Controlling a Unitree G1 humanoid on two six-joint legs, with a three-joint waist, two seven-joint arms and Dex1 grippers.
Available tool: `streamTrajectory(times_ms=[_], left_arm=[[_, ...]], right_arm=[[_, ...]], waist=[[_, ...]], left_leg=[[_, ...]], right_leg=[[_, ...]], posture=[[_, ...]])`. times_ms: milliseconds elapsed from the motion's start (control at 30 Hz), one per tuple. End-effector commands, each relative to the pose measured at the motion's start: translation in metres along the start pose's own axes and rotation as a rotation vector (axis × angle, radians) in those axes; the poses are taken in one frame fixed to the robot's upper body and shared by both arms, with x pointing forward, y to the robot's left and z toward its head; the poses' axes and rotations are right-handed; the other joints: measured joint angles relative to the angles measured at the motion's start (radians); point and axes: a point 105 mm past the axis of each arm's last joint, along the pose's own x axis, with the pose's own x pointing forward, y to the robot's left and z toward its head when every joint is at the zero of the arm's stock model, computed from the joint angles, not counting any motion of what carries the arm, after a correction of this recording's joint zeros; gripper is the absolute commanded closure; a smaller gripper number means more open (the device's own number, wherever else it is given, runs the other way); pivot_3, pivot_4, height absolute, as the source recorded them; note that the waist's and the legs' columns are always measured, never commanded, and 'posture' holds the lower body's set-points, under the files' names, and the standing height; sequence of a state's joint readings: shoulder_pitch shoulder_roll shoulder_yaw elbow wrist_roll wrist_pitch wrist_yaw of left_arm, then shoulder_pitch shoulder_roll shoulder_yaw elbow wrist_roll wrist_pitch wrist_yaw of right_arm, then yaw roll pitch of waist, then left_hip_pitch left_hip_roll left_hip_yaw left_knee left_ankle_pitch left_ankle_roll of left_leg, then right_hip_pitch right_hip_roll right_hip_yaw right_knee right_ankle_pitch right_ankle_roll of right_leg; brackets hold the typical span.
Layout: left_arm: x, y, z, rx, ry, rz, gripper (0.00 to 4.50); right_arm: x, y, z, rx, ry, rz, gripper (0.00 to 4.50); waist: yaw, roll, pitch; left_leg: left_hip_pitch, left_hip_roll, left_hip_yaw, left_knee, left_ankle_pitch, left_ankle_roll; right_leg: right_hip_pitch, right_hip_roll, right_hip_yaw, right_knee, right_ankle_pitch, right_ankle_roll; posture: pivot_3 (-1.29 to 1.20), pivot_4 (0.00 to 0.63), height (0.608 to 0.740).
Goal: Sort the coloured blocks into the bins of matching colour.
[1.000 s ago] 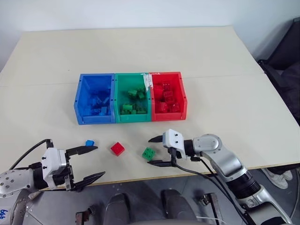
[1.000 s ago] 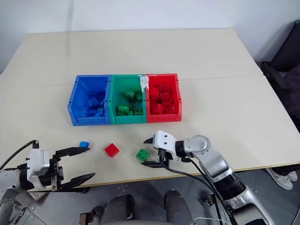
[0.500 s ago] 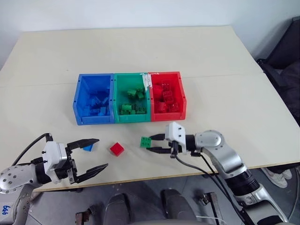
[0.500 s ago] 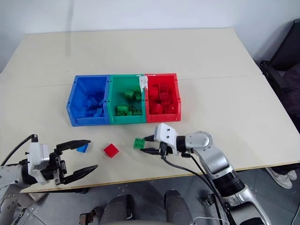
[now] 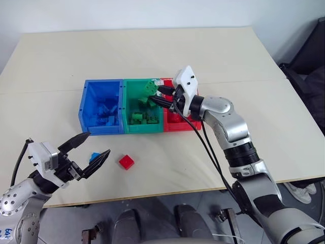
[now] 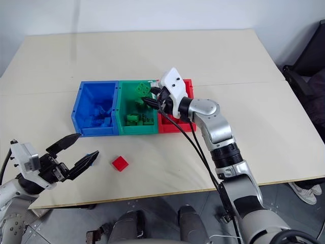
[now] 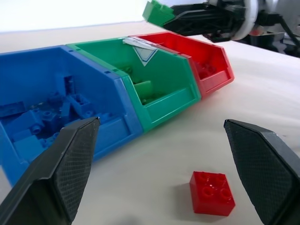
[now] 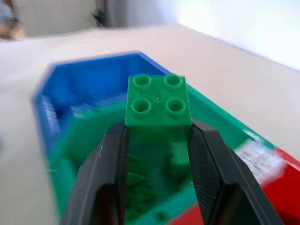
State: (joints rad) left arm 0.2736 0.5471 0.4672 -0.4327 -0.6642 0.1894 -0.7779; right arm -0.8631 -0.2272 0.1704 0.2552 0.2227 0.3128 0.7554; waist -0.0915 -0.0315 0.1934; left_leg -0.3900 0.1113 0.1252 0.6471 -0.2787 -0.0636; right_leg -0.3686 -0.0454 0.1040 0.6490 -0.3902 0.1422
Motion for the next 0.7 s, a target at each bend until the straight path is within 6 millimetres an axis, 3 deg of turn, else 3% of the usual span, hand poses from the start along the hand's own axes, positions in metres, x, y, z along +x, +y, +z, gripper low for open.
streamTrajectory(times_ms=[33,200,233,400,567,700], left_arm=[[0.001,-0.003,0.011,0.044,-0.030,-0.012,0.00],[0.003,-0.005,0.009,0.044,-0.020,-0.046,0.00],[0.004,-0.005,0.009,0.044,-0.018,-0.049,0.00],[-0.003,0.012,0.004,0.090,0.049,-0.084,0.00],[-0.025,0.033,-0.009,0.138,0.175,-0.083,0.00],[-0.045,0.046,-0.012,0.142,0.237,-0.091,0.00]], right_arm=[[0.001,-0.004,0.015,-0.037,-0.059,0.000,1.71],[-0.022,0.004,0.023,-0.087,-0.124,0.087,0.04],[-0.025,0.005,0.023,-0.094,-0.127,0.100,0.01],[-0.093,0.031,0.005,-0.171,-0.120,0.371,0.01],[-0.148,0.034,-0.023,-0.172,-0.086,0.383,0.01],[-0.176,0.037,-0.035,-0.073,-0.040,0.377,0.01]], waist=[[-0.003,0.000,0.000],[-0.016,0.000,0.000],[-0.016,0.000,0.000],[-0.008,0.000,0.000],[-0.017,0.000,0.000],[-0.020,0.000,0.000]], left_leg=[[-0.001,0.000,0.000,0.000,0.000,0.000],[-0.003,0.000,0.002,0.000,0.000,0.000],[-0.003,0.000,0.002,0.000,0.000,0.000],[-0.003,0.000,0.001,0.000,0.000,0.000],[-0.001,0.000,0.003,0.000,0.000,0.000],[0.001,0.001,0.003,0.000,0.000,0.000]], right_leg=[[-0.002,0.000,0.000,0.002,0.000,0.000],[-0.006,0.000,0.001,0.005,0.000,0.000],[-0.006,0.000,0.001,0.005,0.000,0.000],[-0.005,0.000,0.000,0.003,0.000,0.000],[-0.003,0.000,0.001,0.000,0.000,0.000],[0.001,0.001,0.001,-0.003,0.000,0.000]], posture=[[0.00,0.150,0.740],[0.00,0.150,0.740],[0.00,0.150,0.740],[0.00,0.150,0.740],[0.00,0.150,0.740],[0.00,0.150,0.740]])
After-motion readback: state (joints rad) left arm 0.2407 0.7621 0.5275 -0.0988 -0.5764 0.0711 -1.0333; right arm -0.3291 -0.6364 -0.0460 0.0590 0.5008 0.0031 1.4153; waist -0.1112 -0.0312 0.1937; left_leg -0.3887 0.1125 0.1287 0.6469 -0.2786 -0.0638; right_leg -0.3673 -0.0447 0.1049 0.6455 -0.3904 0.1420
